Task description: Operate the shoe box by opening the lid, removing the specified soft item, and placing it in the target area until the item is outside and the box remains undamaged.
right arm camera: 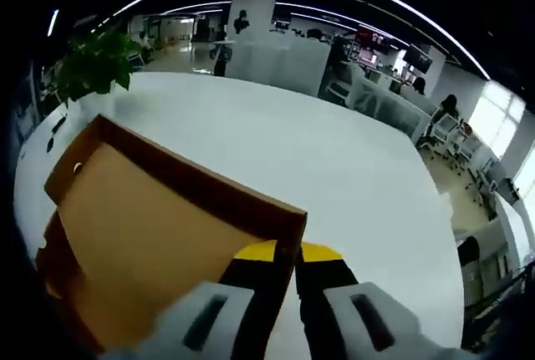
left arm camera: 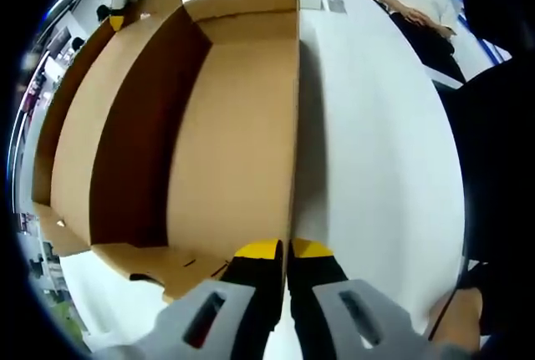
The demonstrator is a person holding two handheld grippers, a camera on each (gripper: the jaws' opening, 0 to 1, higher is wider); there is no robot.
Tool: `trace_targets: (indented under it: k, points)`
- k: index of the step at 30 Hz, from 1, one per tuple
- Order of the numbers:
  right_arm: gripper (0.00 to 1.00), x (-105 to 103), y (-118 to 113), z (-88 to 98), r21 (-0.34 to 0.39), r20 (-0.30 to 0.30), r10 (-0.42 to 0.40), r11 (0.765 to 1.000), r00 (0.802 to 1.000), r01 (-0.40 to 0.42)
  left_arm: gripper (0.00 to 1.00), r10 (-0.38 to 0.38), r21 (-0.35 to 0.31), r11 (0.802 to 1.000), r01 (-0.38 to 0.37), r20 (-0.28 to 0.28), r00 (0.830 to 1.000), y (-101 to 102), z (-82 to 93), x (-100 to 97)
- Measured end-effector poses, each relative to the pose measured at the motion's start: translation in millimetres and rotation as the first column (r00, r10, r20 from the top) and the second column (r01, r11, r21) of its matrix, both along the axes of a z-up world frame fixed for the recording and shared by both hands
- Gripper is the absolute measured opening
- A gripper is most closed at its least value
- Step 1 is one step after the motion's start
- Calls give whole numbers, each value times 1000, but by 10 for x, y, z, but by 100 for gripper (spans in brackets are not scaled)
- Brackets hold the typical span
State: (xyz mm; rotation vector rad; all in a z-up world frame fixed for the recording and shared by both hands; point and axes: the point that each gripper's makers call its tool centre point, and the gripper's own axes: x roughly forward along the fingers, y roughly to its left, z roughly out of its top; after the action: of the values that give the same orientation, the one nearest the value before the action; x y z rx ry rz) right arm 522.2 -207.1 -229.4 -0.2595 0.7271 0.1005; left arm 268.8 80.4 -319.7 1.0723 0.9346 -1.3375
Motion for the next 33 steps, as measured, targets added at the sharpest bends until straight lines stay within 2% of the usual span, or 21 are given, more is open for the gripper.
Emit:
trace_targets:
  k: [3,7,13,18,23,26,27,28,33]
  points:
    - [5,-64,-7,113,-10,37,9,1000,999,-8,2,-11,1,1000,11,2,1000,2,0,-25]
    - [5,-137,3,298,24,98,8,1000,995,-11,2,-10,2,1000,10,1,1000,1,1,-48]
    - [5,-272,33,481,56,177,-3,998,984,-7,2,8,19,1000,-8,9,1000,3,-4,-73]
    - [5,-281,25,588,77,225,-12,997,974,-6,2,33,43,998,-34,23,999,11,-16,-109]
    - [5,-356,47,672,70,274,11,997,962,-31,3,49,63,997,-49,-7,999,21,-19,-116]
    - [5,-366,46,680,72,279,11,997,960,-32,3,48,61,997,-47,-7,999,22,-19,-120]
    - [5,-397,31,697,111,321,6,993,947,-43,3,50,77,996,-49,-5,999,26,-29,-142]
    - [5,-400,44,716,139,335,-1,989,942,-48,3,53,82,995,-52,-7,999,27,-30,-143]
    - [5,-492,11,744,151,377,-6,987,926,-55,3,38,119,992,-38,0,999,49,-42,-153]
